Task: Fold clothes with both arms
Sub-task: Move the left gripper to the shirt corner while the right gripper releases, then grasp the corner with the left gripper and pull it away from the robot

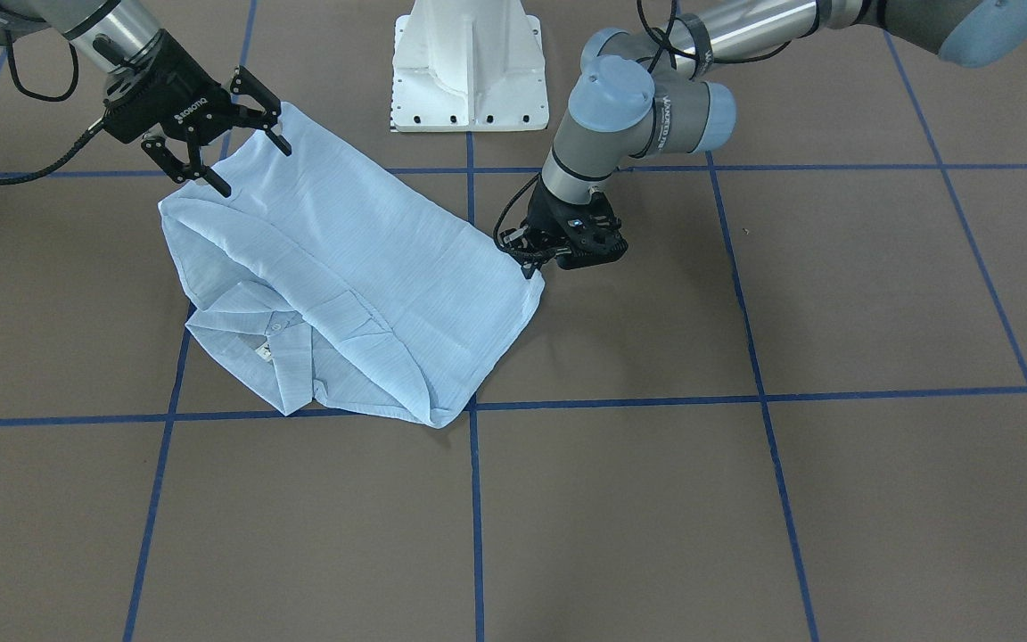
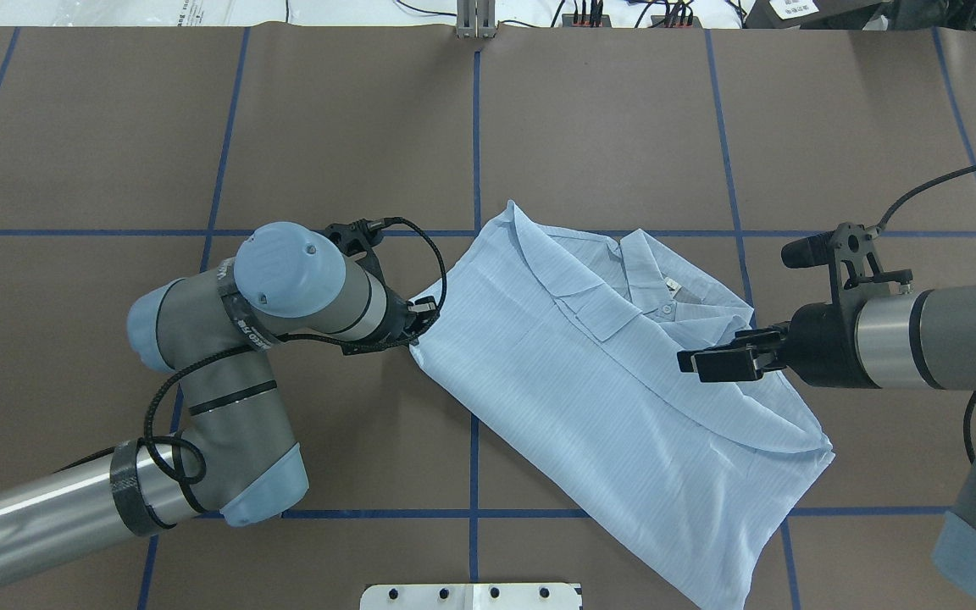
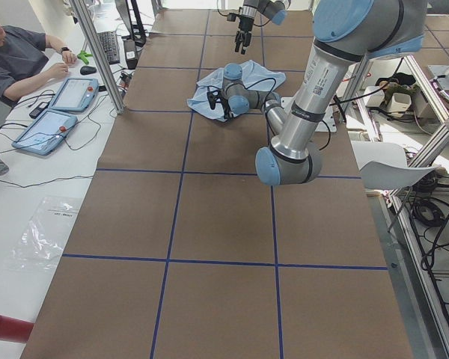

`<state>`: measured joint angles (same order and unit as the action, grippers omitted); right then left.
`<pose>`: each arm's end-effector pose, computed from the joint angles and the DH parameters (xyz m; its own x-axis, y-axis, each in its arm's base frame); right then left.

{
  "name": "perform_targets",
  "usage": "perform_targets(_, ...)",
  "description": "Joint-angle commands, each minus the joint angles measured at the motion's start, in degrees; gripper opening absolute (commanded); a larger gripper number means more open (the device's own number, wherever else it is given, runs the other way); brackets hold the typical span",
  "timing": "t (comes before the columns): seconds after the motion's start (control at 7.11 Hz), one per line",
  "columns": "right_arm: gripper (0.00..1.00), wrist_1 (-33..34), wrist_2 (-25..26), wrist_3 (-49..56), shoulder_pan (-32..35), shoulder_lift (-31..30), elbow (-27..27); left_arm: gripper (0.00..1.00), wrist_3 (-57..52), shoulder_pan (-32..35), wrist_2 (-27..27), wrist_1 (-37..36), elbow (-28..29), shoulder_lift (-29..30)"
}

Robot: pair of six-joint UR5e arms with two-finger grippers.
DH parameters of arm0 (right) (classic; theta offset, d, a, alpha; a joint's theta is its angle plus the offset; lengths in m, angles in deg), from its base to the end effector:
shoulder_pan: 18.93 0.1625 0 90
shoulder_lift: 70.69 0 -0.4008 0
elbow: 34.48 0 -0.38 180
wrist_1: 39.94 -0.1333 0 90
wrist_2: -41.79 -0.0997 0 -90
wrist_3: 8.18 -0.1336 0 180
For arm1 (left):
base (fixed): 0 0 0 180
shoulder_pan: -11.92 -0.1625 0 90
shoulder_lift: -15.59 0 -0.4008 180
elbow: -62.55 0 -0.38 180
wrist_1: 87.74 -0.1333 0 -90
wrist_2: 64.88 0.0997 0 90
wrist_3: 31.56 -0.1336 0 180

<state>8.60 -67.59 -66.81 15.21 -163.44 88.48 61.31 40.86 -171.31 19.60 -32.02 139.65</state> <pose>-0.3309 -0.3319 0.3166 0.3621 -0.3478 0.8648 -0.0939 0.9095 0.4050 0.5518 -0.4142 0.2464 0.4762 -0.3182 -0.8198 0.2832 0.9381 -0.1996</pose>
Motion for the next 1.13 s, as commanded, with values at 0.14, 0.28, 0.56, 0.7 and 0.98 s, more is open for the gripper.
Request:
perform_targets(0.14, 1.00, 0.2, 0.1, 0.0, 0.4, 0.0, -0.1, 0.00, -3.0, 8.9, 0.4, -4.0, 4.0, 2.5)
perform_targets(0.28, 1.00, 0.2, 0.3, -0.1, 0.5, 0.1, -0.2, 0.00, -5.6, 11.7, 0.8, -3.2, 10.0, 5.9)
perform_targets(0.56, 1.00, 0.1, 0.7, -0.2, 0.9, 0.2, -1.0, 0.00, -10.3, 17.4, 2.5, 5.9, 32.3, 18.9)
perform_targets(0.7, 1.00, 0.1, 0.7, -0.2, 1.2, 0.7, -1.4, 0.00, -13.6, 18.8, 2.9, 13.7, 38.5, 20.2)
perform_targets(0.98, 1.00, 0.2, 0.7, -0.2, 1.3, 3.5, -3.7, 0.00, -14.3, 18.9, 8.4, 24.1, 46.8, 23.0)
